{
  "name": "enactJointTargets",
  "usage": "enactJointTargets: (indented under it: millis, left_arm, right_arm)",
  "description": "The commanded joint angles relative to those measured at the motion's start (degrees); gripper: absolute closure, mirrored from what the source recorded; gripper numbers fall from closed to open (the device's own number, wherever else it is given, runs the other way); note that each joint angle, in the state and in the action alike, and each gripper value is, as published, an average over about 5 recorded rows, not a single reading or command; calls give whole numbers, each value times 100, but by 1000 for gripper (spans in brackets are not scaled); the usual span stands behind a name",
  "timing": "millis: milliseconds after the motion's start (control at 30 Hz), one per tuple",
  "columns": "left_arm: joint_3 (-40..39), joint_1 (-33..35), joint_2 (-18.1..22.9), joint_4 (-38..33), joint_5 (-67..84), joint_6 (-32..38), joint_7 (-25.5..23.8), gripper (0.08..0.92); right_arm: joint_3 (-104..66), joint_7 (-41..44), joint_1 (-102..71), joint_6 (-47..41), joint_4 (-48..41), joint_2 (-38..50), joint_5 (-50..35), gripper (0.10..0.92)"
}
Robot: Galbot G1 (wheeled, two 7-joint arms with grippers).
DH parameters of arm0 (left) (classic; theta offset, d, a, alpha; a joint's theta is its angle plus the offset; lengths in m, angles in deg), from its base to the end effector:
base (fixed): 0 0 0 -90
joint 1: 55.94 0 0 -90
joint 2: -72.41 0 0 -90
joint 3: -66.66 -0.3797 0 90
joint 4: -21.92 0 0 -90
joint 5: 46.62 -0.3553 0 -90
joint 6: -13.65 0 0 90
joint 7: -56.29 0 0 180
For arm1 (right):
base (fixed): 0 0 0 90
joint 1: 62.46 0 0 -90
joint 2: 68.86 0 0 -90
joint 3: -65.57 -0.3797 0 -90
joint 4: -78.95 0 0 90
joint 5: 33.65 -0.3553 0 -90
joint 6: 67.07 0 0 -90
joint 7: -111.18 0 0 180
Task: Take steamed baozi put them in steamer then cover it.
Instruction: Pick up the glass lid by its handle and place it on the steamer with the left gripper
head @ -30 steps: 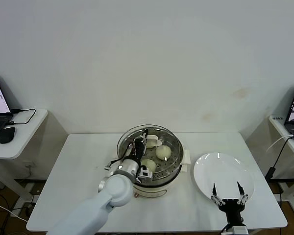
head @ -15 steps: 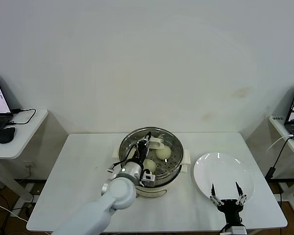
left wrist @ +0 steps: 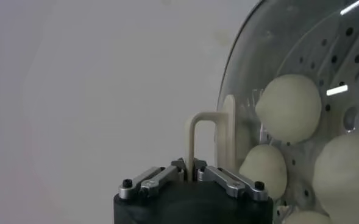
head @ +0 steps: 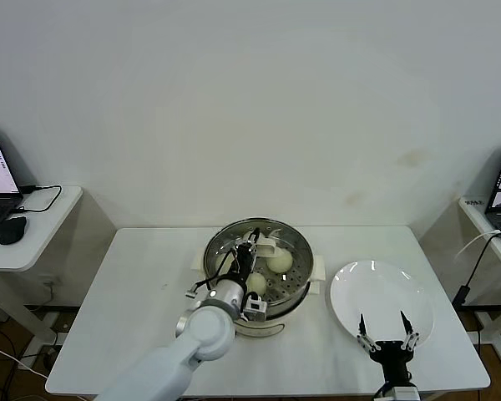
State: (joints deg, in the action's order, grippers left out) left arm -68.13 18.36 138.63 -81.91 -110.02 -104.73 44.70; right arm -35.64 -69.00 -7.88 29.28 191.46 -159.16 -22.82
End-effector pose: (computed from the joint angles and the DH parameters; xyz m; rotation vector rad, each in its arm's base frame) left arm 0.3352 -0.1036 -0.2878 0.4232 2.1081 2.0490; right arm 0.1210 -0.0625 -0.3854 -0.2098 -2.9731 0.4292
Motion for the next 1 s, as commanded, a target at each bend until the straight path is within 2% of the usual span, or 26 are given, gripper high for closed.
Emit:
enactJointTargets:
  millis: [33,133,367,533,700,800,867,933,1000]
  left_arm:
    - [51,49,41,-22,-32,17,98,854]
    - [93,106,8,-112,-3,11,132,827]
    - [341,546,-233,-651,227,33,214,633]
    - [718,1448,-471,-1308,398,190,473,512]
    - [1373,2530,-652,-2356,896,399,855,347]
    - [1878,3306,-755,-2905,1800,676,1376,261]
    - [2232,3886,-757,-3089,2851,1035,2116,214]
    - [2554,4373,-667,-3076,4194,1676,2924,191]
    - [3034,4798,-506,-2868,5811,2726,3378,180]
  right_arm:
    - [11,1,-6,3,10,0,0,203]
    - [16,1,-21,3,26,10,-2,203]
    - [-71,23,-103,-89,254,189,-128,203]
    - [-122,27,-114,-95,287,226,-156,203]
    - [-128,22,-197,-52,284,287,-167,203]
    - [-121,19,-217,-42,308,294,-176,203]
    - [-103,14,-227,-28,323,277,-171,203]
    - [-69,5,-245,6,331,268,-174,203]
    - [-18,-15,-269,64,333,269,-203,203]
